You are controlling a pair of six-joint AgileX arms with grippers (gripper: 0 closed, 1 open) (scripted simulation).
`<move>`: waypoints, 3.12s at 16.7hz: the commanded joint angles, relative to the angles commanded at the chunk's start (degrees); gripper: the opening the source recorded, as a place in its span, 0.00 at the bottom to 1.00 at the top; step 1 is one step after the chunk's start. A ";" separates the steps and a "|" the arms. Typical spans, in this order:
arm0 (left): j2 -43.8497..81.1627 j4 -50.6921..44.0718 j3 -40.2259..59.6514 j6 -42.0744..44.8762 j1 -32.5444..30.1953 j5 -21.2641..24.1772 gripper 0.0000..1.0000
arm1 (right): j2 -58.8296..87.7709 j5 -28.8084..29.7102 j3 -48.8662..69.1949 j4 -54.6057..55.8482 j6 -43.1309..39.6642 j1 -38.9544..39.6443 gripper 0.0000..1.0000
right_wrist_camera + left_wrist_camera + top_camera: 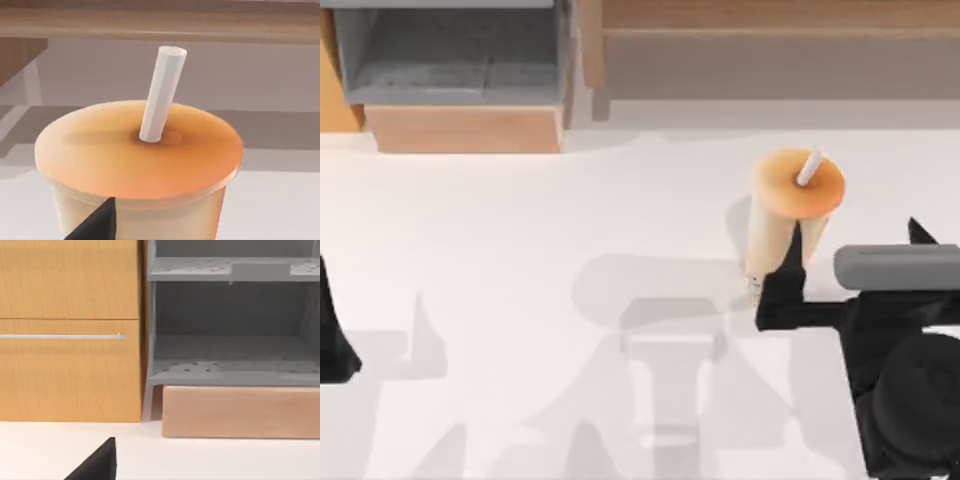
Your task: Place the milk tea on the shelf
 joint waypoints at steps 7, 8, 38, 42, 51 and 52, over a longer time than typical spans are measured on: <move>0.00 0.00 0.00 0.00 0.00 0.00 1.00 | 20.51 10.41 4.17 18.49 -1.14 9.63 1.00; 0.00 0.00 0.00 0.00 0.00 0.00 1.00 | 21.21 10.77 4.33 19.20 -1.19 9.97 1.00; 0.00 0.00 0.00 0.00 0.00 0.00 1.00 | 23.95 -3.17 15.65 11.21 -1.64 -4.00 0.17; 0.00 0.00 0.00 0.00 0.00 0.00 1.00 | 23.95 -3.17 15.65 11.21 -1.64 -4.00 0.00; 0.00 0.00 0.00 0.00 0.00 0.00 1.00 | 23.21 -3.21 15.54 10.55 -1.52 -3.91 0.00; 0.00 0.00 0.00 0.00 0.00 0.00 1.00 | 22.49 -3.20 15.47 9.84 -1.51 -3.93 0.00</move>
